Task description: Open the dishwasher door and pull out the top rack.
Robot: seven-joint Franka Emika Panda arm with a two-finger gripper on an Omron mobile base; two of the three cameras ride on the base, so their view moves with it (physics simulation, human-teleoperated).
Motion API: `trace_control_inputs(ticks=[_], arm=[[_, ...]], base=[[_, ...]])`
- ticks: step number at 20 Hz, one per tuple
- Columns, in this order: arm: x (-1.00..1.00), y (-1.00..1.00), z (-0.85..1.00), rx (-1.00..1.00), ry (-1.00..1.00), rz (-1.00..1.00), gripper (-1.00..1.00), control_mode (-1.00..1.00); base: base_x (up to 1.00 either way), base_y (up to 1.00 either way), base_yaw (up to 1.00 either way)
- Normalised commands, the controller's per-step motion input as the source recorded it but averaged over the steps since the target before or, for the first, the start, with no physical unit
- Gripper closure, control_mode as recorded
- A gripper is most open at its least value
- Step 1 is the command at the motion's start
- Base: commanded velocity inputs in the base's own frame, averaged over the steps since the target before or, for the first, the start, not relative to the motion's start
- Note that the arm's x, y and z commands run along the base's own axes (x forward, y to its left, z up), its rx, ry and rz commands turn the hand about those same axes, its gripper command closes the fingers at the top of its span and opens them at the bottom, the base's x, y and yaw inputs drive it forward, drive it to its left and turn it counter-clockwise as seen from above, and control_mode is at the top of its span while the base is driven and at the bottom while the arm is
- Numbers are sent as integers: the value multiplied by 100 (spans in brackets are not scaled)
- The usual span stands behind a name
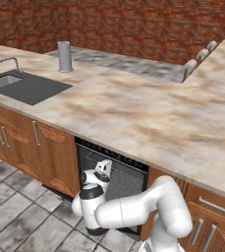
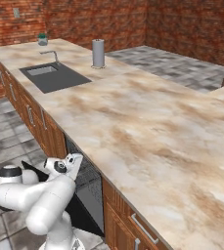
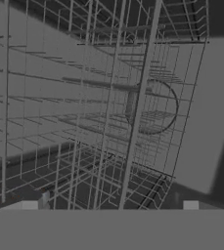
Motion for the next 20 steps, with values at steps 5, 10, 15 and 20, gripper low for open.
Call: trace_control_inputs(ticks=[5,10,15,20], arm=[[0,18,-57,-24,-10,0,-100,-100],[-9,40,-58,-27,-16,0,-100,-100],[-8,45,-60,-27,-17,0,-100,-100],[0,34,-61,-24,-15,-1,-100,-100]], base=[[0,0,0],[0,0,0],[0,0,0],[0,0,0]])
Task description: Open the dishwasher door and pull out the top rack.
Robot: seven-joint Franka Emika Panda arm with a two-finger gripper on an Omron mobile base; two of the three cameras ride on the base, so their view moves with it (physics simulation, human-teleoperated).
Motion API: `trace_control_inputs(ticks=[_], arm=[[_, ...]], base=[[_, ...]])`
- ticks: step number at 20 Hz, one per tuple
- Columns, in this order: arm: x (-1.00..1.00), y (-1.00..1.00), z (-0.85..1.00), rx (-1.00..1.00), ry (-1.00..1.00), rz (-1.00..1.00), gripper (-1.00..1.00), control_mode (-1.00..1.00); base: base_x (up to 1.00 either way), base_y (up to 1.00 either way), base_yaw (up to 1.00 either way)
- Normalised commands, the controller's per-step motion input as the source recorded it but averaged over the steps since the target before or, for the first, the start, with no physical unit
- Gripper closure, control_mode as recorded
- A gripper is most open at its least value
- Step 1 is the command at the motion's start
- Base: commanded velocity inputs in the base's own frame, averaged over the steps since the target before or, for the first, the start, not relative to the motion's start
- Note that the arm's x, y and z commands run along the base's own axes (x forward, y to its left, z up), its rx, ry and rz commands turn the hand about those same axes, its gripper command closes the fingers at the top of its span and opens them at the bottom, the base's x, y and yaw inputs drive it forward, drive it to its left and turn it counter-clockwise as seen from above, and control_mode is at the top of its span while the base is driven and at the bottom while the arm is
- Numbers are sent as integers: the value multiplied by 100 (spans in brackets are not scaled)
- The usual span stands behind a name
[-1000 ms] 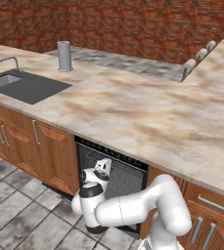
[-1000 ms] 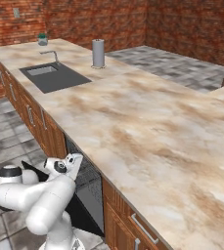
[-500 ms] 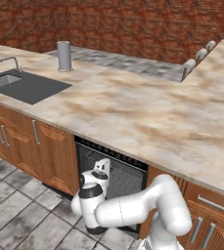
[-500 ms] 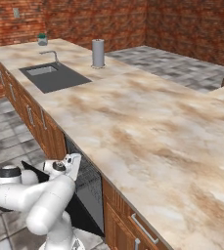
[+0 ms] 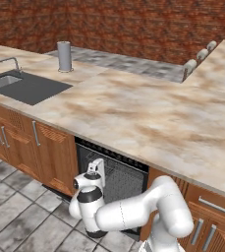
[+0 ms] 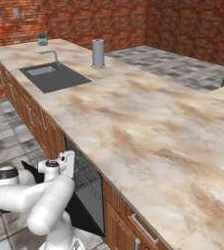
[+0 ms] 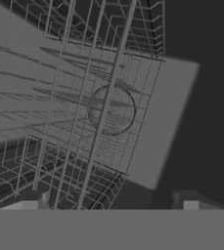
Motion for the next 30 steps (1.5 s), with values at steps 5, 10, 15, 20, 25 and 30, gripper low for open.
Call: trace_control_inputs(ticks=[5,10,15,20,25,30], arm=[[1,4,-58,-16,-4,-4,-100,-100],[12,0,-63,-9,0,-5,-100,-100],[13,0,-73,-9,0,-6,-100,-100],[9,0,-83,-13,0,-7,-100,-100],[1,0,-92,-18,0,-7,-100,-100],[0,4,-99,-29,-3,-8,-100,-100]], base=[[0,0,0],[0,0,0],[0,0,0],[0,0,0],[0,0,0],[0,0,0]])
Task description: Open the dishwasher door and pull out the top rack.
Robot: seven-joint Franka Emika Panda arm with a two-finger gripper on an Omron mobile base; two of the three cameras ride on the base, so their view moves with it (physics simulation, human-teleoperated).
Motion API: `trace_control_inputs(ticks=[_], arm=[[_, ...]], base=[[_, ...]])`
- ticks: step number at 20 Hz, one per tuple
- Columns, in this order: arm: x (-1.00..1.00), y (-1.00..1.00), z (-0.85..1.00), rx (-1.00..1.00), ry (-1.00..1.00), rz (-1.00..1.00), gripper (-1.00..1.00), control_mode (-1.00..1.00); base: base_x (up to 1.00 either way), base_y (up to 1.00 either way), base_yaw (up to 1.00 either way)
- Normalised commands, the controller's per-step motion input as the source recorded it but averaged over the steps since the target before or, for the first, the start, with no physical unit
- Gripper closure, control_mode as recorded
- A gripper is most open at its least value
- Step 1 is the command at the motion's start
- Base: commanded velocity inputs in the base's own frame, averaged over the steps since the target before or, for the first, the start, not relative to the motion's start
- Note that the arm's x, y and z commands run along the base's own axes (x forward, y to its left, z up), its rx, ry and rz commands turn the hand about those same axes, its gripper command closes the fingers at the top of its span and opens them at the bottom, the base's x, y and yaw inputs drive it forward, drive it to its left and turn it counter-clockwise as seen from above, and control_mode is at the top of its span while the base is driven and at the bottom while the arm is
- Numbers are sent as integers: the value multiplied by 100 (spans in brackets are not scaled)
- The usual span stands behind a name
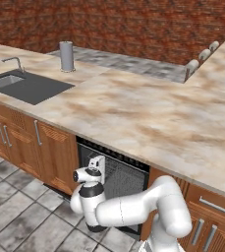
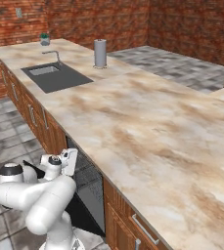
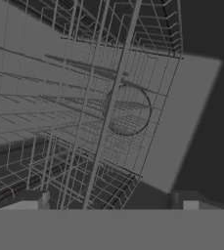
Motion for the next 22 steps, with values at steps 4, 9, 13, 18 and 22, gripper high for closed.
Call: trace_control_inputs(ticks=[4,9,13,18,22], arm=[[0,25,-100,-35,-2,-8,-100,-100],[-3,31,-100,-36,-3,-7,-100,-100],[0,25,-94,-35,-4,-7,-100,-100],[0,11,-73,-29,-1,-7,-100,-100],[0,7,-79,-24,0,-8,-100,-100]], base=[[0,0,0],[0,0,0],[0,0,0],[0,0,0],[0,0,0]])
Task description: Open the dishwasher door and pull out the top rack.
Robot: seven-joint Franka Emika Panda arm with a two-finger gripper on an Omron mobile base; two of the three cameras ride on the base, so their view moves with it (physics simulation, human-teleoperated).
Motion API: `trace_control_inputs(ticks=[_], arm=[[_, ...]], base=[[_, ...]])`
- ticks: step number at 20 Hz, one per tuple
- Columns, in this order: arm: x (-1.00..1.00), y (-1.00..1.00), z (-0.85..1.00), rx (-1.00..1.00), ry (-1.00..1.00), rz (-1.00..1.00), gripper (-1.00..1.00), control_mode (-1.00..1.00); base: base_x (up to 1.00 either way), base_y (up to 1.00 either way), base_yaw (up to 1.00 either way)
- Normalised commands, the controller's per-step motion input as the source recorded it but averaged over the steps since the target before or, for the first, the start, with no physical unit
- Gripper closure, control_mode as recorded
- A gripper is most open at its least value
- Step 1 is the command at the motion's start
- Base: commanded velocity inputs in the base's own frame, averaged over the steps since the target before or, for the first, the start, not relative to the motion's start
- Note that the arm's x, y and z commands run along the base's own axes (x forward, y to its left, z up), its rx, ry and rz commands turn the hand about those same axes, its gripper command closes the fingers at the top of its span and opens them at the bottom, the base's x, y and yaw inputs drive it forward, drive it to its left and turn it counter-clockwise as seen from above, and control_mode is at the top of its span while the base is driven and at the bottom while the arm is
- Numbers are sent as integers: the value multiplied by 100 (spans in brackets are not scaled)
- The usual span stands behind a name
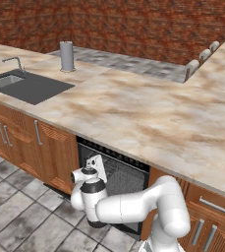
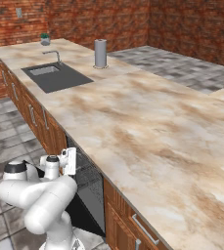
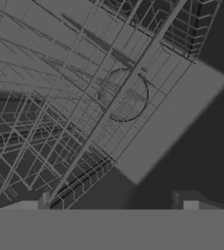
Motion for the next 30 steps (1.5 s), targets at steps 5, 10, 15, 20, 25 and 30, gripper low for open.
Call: trace_control_inputs(ticks=[5,10,15,20,25,30], arm=[[0,10,-93,-21,0,-7,-100,-100],[0,13,-100,-21,0,-6,-100,-100],[0,20,-100,-24,0,-6,-100,-100],[0,22,-100,-28,0,-7,-100,-100],[0,29,-100,-33,0,-7,-100,-100],[0,28,-100,-31,0,-7,-100,-100]], base=[[0,0,0],[0,0,0],[0,0,0],[0,0,0],[0,0,0],[0,0,0]])
